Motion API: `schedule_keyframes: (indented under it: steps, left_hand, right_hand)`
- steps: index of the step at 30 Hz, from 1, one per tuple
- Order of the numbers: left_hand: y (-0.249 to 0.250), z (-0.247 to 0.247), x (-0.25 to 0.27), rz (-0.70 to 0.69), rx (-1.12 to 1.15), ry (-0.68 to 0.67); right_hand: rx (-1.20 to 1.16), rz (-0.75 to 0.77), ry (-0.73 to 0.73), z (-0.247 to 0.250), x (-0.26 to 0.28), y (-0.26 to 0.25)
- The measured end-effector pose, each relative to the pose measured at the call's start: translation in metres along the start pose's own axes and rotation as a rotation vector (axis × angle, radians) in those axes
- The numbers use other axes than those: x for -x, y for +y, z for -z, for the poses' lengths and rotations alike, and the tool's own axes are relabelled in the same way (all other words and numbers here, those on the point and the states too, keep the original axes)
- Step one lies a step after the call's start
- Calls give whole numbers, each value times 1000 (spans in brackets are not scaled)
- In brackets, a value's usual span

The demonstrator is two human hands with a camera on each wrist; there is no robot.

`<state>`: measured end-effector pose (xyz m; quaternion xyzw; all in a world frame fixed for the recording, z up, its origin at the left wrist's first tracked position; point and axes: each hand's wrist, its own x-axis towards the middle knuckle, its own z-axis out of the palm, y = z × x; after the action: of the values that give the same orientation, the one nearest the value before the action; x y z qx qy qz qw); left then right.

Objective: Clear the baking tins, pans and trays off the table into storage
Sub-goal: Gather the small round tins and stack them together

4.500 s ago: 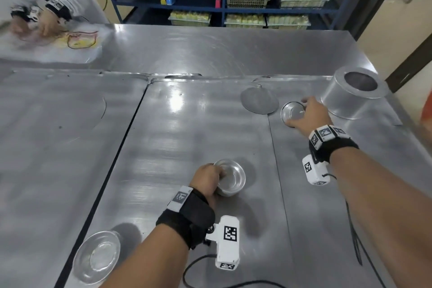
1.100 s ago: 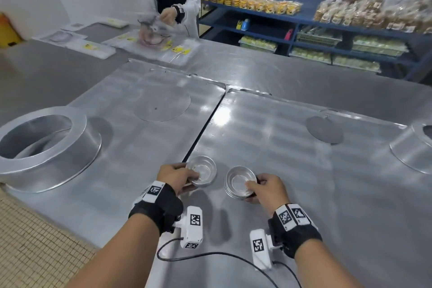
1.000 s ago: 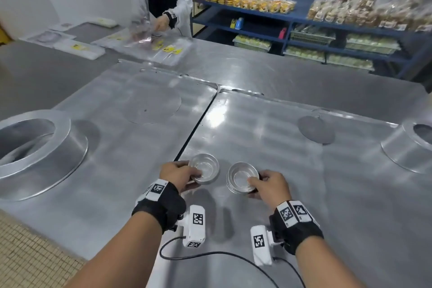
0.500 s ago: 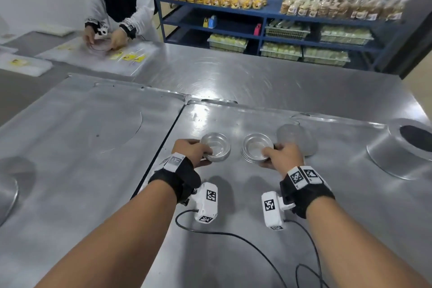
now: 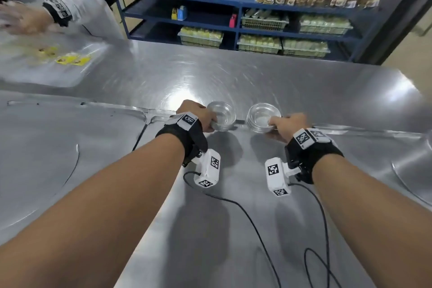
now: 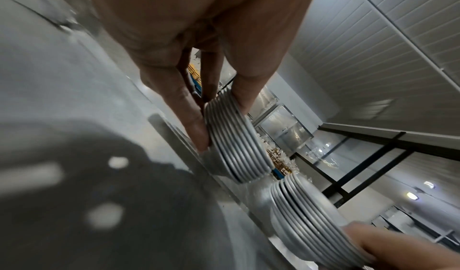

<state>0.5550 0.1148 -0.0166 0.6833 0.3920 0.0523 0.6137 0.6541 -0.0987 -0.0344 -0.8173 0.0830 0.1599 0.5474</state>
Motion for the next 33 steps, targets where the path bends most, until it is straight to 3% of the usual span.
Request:
schedule_keyframes:
  steps: [5,9,12,16,23,27,30,33]
  left_hand:
    - [11,-30,-47,-86,-174,55]
    - [11,-49,-90,-56,-230,-40]
    - [7,-59,-117,-85,-303,-17]
    - [15,-60,-107,-117,-349,14]
    - [20,-54,-99,-168,-431,-53]
    - [28,-44,-79,-179,-520,-85]
    - [37,-32,-55,-196,-622,-107]
    - [45,-17,-24,-194,-677,-146]
  right_hand:
    - [80,24,39,-13,-57,-4]
    - [73,23,64,-18,-70,-13]
    - [104,28,44,-20,-83,-13]
    - [60,-19,7,-19,-88,-17]
    - [76,-11,-44,-17,-81,-21]
    - [217,34,-16,-13,-63,-27]
    - [453,111,14,-7,-42,-36]
    - [621,207,-31,-2,-9,-49]
